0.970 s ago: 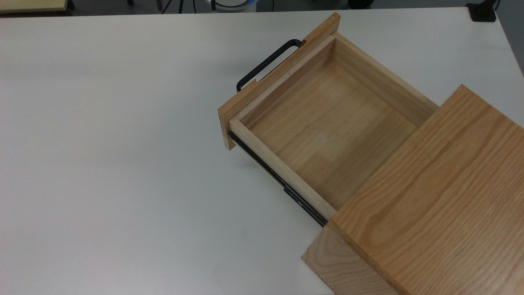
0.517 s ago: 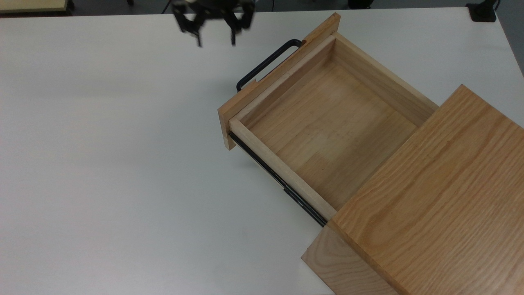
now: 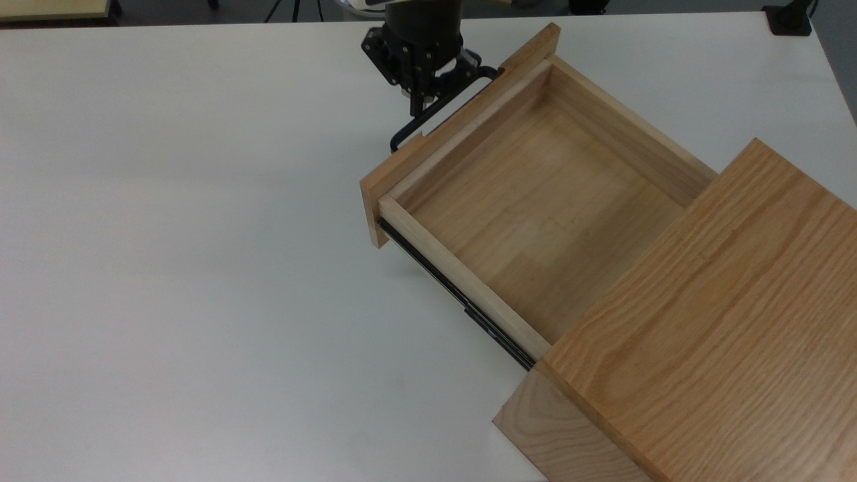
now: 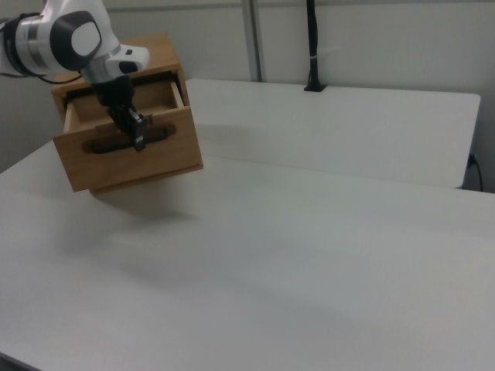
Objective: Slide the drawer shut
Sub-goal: 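Lower the gripper onto the black wire handle of the open drawer, then push the drawer by its handle into the wooden cabinet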
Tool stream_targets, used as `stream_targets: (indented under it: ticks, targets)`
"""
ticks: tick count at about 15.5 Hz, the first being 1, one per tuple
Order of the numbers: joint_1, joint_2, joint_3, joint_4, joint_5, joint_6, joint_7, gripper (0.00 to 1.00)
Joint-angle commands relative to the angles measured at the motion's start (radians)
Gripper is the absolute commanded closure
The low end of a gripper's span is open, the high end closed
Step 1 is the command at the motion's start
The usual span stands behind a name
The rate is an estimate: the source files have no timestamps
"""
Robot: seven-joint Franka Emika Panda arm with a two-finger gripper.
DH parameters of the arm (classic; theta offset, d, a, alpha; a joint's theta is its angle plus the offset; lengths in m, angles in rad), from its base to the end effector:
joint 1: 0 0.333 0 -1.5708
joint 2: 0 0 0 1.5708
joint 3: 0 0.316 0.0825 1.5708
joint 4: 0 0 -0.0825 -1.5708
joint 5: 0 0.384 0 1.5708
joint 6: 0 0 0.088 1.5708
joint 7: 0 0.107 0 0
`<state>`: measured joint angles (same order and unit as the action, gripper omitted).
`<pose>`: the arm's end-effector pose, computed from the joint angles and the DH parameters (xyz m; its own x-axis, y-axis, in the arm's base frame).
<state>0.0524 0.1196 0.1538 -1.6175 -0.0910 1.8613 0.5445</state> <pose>0.6017 0.1138 0.5604 0.9393 -0.3115 0.1435 -0.3143 -0.9493 -0.0034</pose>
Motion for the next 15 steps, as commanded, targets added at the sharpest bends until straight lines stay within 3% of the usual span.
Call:
stream_targets:
  ticks: [1, 6, 9, 12, 15]
  targets:
    - [-0.002, 0.061, 0.032, 0.001, 0.004, 0.084, 0.136, 1.00]
    - [0.000, 0.132, 0.032, 0.031, 0.105, 0.247, 0.398, 1.00]
    - [0.001, 0.202, 0.036, 0.122, 0.109, 0.331, 0.554, 1.00]
    - [0.000, 0.261, 0.082, 0.197, 0.105, 0.360, 0.601, 1.00]
    - [0.009, 0.299, 0.084, 0.246, 0.106, 0.407, 0.660, 1.00]
